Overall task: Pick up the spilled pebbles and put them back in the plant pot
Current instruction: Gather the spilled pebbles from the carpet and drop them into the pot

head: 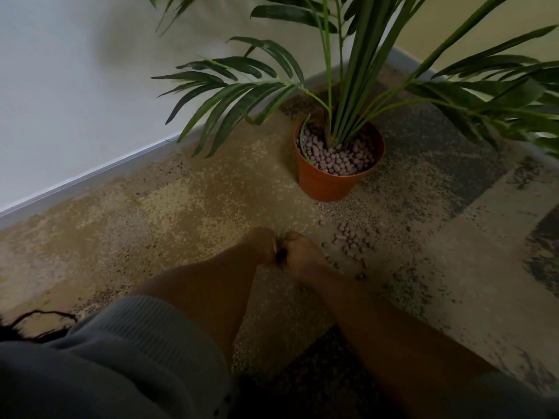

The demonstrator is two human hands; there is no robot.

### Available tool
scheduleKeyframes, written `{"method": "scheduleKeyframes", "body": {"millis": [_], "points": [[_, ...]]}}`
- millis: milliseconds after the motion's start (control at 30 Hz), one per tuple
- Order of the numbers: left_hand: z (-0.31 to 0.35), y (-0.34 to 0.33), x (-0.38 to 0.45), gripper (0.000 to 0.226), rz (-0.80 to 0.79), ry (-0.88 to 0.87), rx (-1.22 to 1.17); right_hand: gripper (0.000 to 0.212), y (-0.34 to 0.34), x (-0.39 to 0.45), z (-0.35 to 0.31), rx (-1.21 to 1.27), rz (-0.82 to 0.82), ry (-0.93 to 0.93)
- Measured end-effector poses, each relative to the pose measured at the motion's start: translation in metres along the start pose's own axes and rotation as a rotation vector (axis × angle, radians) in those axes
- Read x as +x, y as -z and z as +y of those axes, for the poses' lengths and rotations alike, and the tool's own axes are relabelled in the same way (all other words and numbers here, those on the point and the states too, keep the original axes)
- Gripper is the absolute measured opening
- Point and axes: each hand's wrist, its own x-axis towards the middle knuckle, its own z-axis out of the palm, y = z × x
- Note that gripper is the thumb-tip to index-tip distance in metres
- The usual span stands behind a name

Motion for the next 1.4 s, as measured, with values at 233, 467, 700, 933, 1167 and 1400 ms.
{"method": "scheduleKeyframes", "body": {"millis": [233,467,700,933,1167,1400], "points": [[0.006,0.005,-0.005,0.015,-0.051,0.050,-0.024,0.016,0.016,0.002,-0.007,0.681,0.054,-0.371],[0.006,0.009,-0.003,0.011,-0.148,0.370,-1.128,0.013,0.042,0.004,0.002,1.686,-0.036,-0.627],[0.024,0.049,-0.010,0.025,-0.007,0.310,-1.902,0.017,0.081,0.005,-0.008,2.003,0.071,-0.600],[0.059,0.109,-0.012,0.026,0.067,0.116,-2.186,0.038,0.148,0.009,-0.022,2.220,0.246,-0.389],[0.101,0.149,-0.024,0.046,-0.027,-0.105,-2.178,0.051,0.185,0.013,-0.013,2.407,0.447,-0.232],[0.112,0.154,-0.028,0.054,-0.074,-0.135,-2.116,0.053,0.187,0.006,0.001,2.425,0.426,-0.220]]}}
